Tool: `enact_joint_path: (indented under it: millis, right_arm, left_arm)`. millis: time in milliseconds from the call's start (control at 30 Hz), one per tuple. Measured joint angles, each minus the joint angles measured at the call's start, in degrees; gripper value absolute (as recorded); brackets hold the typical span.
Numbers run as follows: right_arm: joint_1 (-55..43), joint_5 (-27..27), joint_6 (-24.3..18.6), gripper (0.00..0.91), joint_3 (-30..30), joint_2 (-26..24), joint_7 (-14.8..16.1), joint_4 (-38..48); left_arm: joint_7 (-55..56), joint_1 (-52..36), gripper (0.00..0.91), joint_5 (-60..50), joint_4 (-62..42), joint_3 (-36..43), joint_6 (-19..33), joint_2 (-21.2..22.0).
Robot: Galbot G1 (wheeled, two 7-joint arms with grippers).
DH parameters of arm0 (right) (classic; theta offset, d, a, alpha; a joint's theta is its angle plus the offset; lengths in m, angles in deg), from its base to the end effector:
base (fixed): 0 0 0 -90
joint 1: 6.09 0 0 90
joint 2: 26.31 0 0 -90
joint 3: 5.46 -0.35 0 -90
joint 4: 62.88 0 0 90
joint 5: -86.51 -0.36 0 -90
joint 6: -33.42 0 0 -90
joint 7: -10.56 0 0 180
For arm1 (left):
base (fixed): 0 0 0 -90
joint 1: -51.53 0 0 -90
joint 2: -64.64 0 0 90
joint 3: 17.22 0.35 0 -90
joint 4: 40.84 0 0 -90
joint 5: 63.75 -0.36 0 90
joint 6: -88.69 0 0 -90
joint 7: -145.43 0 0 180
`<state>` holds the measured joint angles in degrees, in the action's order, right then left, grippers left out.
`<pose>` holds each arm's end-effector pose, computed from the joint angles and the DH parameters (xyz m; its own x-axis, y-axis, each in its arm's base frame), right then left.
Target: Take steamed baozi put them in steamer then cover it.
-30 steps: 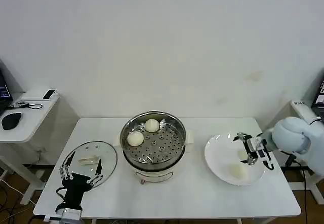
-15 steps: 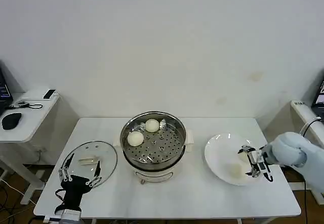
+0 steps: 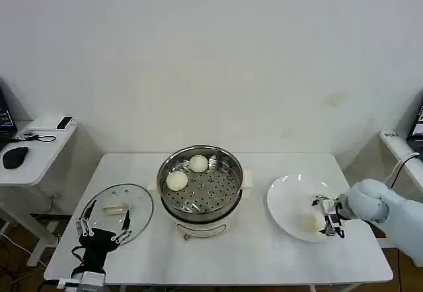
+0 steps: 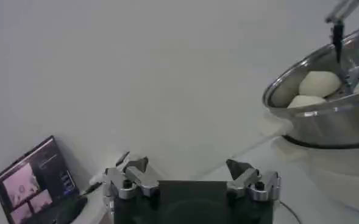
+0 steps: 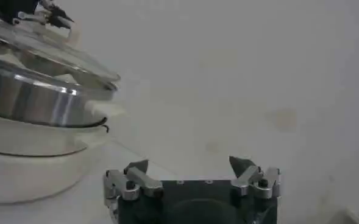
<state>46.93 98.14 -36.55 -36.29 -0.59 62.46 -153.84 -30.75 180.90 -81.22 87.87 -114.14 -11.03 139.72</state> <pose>0.4047 -0.1758 -0.2307 -0.3080 -0.0596 0.9495 -0.9508 -0.0152 -0.3094 0.1446 0.0649 -0.2634 -0.9909 -0.0790 0.1094 -0.0044 0.8294 0.5586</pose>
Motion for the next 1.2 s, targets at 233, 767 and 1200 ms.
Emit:
enact_joint_path:
  millis: [233, 767, 1200]
  right_arm:
    - [-0.6, -1.5, 2.9, 0.826, 1.0, 0.7, 0.4, 1.1]
    - [-2.9, -3.5, 6.7, 0.645, 3.8, 1.7, 1.4, 3.0]
    - [-5.4, -4.8, 7.7, 0.534, 6.0, 3.4, 1.7, 5.0]
  left_arm:
    - [0.0, -0.1, 0.907, 0.0, -0.2, 0.0, 0.0, -0.1]
    - [0.0, -0.5, 0.907, 0.1, -0.6, 0.2, 0.0, -0.2]
    - [0.0, -0.1, 0.907, 0.1, -0.3, 0.0, 0.1, 0.0]
